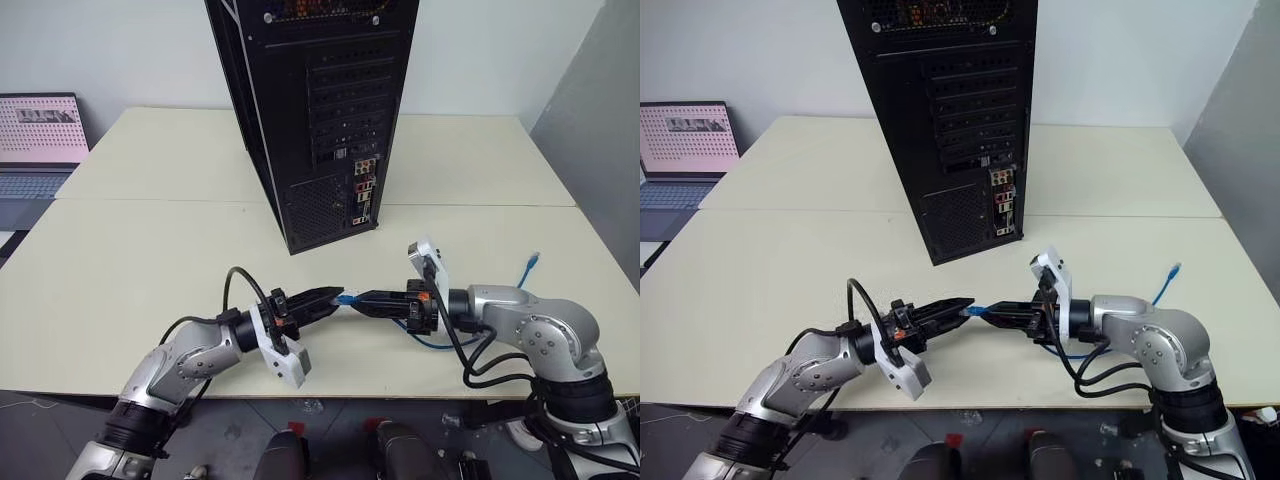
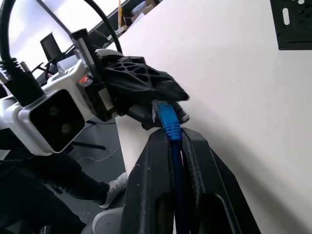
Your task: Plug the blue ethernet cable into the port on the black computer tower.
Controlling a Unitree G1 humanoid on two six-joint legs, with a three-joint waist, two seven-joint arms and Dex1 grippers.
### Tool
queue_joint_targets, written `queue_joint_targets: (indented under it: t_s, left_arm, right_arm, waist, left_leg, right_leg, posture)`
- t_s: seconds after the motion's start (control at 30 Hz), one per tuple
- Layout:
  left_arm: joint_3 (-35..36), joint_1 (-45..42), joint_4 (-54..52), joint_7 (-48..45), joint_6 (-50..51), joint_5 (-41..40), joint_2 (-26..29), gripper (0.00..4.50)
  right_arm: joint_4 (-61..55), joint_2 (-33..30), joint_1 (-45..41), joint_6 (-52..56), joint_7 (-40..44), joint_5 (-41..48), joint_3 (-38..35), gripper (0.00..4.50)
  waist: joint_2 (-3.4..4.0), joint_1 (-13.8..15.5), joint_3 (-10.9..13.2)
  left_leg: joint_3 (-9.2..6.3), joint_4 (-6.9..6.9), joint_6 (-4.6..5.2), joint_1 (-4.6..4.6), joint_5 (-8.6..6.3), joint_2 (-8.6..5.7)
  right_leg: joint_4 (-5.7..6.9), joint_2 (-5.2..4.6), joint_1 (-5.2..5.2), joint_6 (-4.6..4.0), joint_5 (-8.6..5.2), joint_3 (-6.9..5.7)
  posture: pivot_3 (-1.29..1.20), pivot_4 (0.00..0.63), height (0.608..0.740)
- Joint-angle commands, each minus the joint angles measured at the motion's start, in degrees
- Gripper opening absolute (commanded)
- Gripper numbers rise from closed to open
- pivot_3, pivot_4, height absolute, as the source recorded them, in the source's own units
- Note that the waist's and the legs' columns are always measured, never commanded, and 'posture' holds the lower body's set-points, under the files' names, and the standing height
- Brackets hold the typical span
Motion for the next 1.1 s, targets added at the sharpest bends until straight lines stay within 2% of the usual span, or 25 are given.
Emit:
queue_joint_targets:
  t_s: [0.03,0.13,0.3,0.37,0.43,0.63,0.77,0.9,1.1]
  left_arm:
    - [-0.45,0.52,-1.46,-1.98,2.76,-5.54,0.78,1.93]
    - [-0.08,2.05,-1.11,-5.07,10.04,-11.8,0.29,2.45]
    - [3.29,4.62,-4.92,-8.69,31.75,-24.57,-2.92,3.4]
    - [5.07,4.54,-7.75,-8.48,41.13,-28.47,-4.69,3.86]
    - [6.67,4.06,-11.63,-8.31,51.2,-32.94,-5.97,4.12]
    - [8.87,1.63,-20.41,-9.42,66.24,-40.84,-7.12,4.12]
    - [8.63,-1.78,-23.24,-11.56,72.17,-43.87,-6.28,4.12]
    - [8.94,-4.79,-24.19,-8.18,76.8,-42.48,-7.15,4.12]
    - [6.54,-6.0,-25.53,-5.82,74.65,-38.09,-8.25,4.12]
  right_arm:
    - [-1.62,-0.69,-0.91,-0.15,0.0,1.78,-1.59,0.0]
    - [-2.72,-1.51,-0.25,-1.78,0.04,0.81,-1.68,0.0]
    - [-6.01,-1.32,1.52,-6.08,-3.09,-1.33,-3.46,0.0]
    - [-7.43,-0.51,2.07,-8.96,-6.1,-3.87,-3.48,0.0]
    - [-8.2,1.96,1.79,-12.05,-11.52,-7.93,-2.73,0.0]
    - [-6.71,11.5,0.99,-19.8,-23.23,-18.26,2.12,0.0]
    - [-0.3,17.79,0.08,-27.45,-30.81,-27.4,5.11,0.0]
    - [5.25,22.38,-2.63,-31.42,-36.31,-32.48,4.71,0.0]
    - [10.42,25.65,-5.25,-34.73,-41.7,-38.48,4.57,0.0]
  waist:
    - [0.0,0.0,0.0]
    - [0.0,-0.06,0.0]
    - [0.01,-0.11,0.0]
    - [0.01,-0.1,0.0]
    - [0.01,-0.09,-0.01]
    - [0.01,-0.18,-0.01]
    - [0.0,-0.16,-0.01]
    - [0.0,-0.13,-0.01]
    - [0.01,-0.12,-0.01]
  left_leg:
    - [0.0,0.0,0.0,0.0,0.0,0.01]
    - [0.0,0.0,0.0,0.0,0.0,0.0]
    - [-0.01,0.0,0.0,-0.03,0.0,0.02]
    - [-0.03,0.02,0.0,-0.06,0.0,0.01]
    - [-0.03,0.02,0.0,-0.07,0.0,-0.04]
    - [-0.07,0.0,-0.01,-0.08,0.0,-0.02]
    - [-0.06,0.01,-0.02,-0.11,0.01,-0.05]
    - [-0.06,0.01,-0.03,-0.13,0.01,-0.06]
    - [-0.07,-0.02,-0.03,-0.14,0.01,-0.06]
  right_leg:
    - [0.0,0.0,0.0,0.0,0.0,0.0]
    - [0.0,0.01,0.0,0.0,0.0,-0.01]
    - [-0.02,0.02,0.0,0.01,-0.01,-0.07]
    - [-0.01,0.02,-0.01,0.05,-0.03,-0.14]
    - [-0.01,0.05,-0.01,0.18,-0.11,-0.18]
    - [0.02,0.1,-0.07,0.15,-0.09,-0.09]
    - [0.01,0.1,-0.08,0.1,-0.06,-0.02]
    - [0.01,0.08,-0.1,0.0,-0.01,0.01]
    - [0.01,0.08,-0.16,-0.01,0.0,0.13]
  posture:
    - [0.0,0.15,0.74]
    - [0.0,0.15,0.74]
    - [0.0,0.15,0.74]
    - [0.0,0.15,0.74]
    - [0.0,0.15,0.74]
    - [0.0,0.15,0.74]
    - [0.0,0.15,0.74]
    - [0.0,0.15,0.74]
    - [0.0,0.15,0.74]
